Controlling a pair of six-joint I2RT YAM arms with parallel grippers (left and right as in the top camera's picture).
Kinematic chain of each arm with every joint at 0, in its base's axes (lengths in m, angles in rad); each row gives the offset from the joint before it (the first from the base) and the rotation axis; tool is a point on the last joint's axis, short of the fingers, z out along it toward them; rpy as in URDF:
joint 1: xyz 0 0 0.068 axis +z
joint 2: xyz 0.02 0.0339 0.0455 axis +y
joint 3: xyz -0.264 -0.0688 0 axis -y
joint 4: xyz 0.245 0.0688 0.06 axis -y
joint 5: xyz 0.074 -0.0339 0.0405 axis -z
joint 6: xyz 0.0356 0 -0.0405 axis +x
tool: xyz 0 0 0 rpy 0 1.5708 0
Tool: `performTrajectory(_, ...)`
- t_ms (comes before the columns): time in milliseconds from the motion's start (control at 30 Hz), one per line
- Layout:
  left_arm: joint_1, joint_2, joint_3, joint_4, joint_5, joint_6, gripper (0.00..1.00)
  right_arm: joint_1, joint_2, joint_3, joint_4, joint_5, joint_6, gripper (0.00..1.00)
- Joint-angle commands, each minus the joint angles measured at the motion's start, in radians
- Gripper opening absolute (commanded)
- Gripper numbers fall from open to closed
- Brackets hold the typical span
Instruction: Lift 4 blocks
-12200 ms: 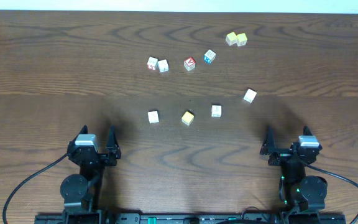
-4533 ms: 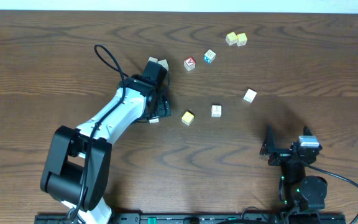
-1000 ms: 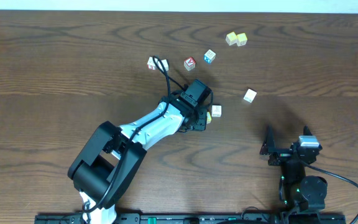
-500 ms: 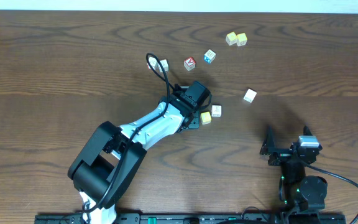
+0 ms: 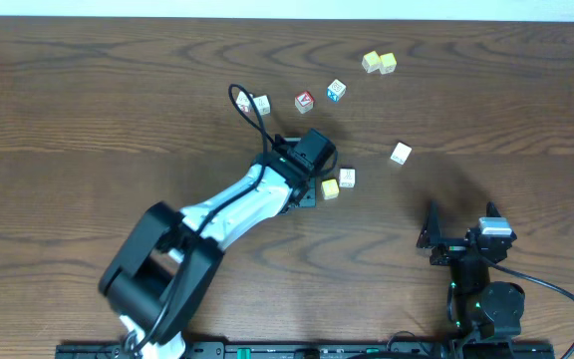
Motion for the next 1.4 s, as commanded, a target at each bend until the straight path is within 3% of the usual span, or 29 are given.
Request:
performTrajectory(0, 0.0, -0.108, 0.019, -0.016, -0.024, -0.005, 0.61, -0.011, -0.005, -0.001, -0.004, 0.006, -0.012, 0.99)
performTrajectory(33, 0.0, -0.133, 0.019, -0.025, -0.024, -0.005, 0.61, -0.011, -0.005, -0.001, -0.004, 0.006, -0.012, 0.99)
performTrajectory(100, 0.007, -0.185, 0.019, -0.051, -0.024, -0.005, 0.76, -0.011, -0.005, -0.001, -0.004, 0.006, -0.012, 0.99)
performTrajectory(200, 0.045, -0.291, 0.019, -0.122, -0.024, -0.006, 0.85, -0.011, -0.005, -0.001, -0.004, 0.006, -0.012, 0.99)
performTrajectory(433, 0.283, -0.541, 0.019, -0.356, -0.032, -0.039, 0.86, -0.011, -0.005, -0.001, -0.004, 0.006, -0.012, 0.99)
performTrajectory(700, 0.495, -0.609, 0.016, -0.519, -0.034, -0.039, 0.86, -0.011, -0.005, -0.001, -0.004, 0.006, -0.012, 0.99)
performTrajectory(1367, 0.51, -0.602, 0.016, -0.518, -0.035, -0.039, 0.87, -0.011, -0.005, -0.001, -0.004, 0.006, -0.012, 0.99)
